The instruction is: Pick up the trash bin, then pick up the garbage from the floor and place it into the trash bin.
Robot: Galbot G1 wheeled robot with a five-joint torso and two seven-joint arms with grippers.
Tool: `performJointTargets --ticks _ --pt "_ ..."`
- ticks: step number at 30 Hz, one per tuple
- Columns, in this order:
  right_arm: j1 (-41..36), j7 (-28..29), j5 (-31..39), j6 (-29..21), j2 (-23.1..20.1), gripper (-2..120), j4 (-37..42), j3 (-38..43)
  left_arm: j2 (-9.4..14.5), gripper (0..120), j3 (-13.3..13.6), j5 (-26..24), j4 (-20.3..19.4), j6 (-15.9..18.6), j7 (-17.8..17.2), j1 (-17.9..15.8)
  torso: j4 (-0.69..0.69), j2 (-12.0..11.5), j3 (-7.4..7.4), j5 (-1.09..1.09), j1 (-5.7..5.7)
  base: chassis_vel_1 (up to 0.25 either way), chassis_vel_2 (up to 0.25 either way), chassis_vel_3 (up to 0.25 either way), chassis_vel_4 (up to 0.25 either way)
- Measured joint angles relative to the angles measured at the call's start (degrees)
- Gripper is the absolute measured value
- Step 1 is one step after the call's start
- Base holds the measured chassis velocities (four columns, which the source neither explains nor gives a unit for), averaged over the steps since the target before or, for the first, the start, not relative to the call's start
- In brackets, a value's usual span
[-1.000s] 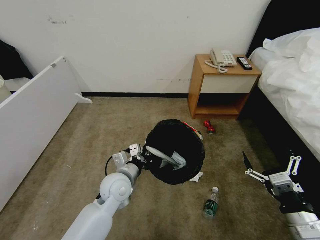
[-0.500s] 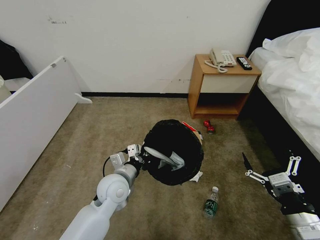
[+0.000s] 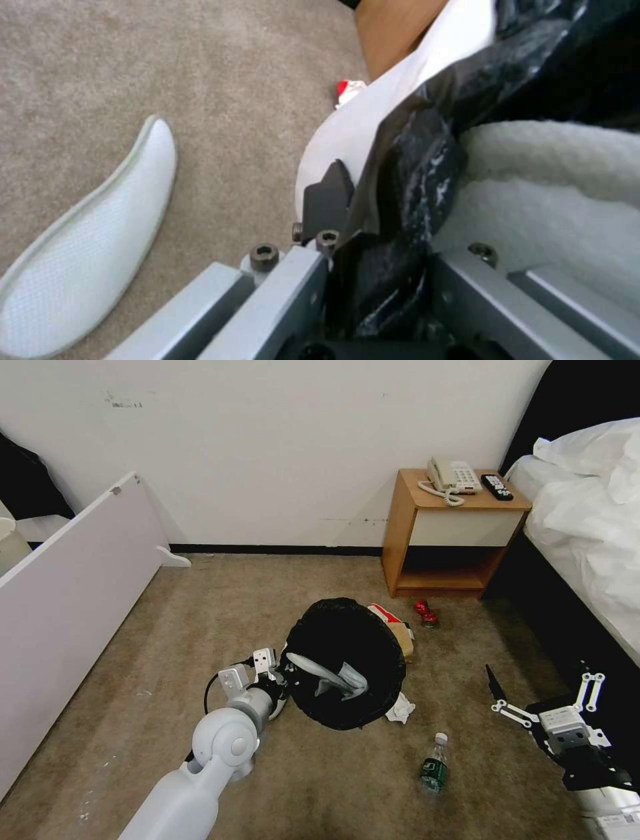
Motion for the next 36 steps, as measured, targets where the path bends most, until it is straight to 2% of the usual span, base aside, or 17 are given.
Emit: performJointTargets --ticks 16,36 --pt "1.1 0.9 0.5 -0.7 0.0 100 -0.8 1.0 0.2 0 0.5 0.3 1.3 0.1 0.8 -0.8 0.0 0.0 0.0 0.0 0.0 0.0 0.0 0.0 0.0" --pt "2.0 0.4 -0.3 -0.4 0.0 100 -1.4 0.6 0.0 0 -0.1 0.2 1.7 0.1 0.8 -1.0 0.0 0.0 0.0 0.0 0.0 0.022 0.026 -0.022 -0.022"
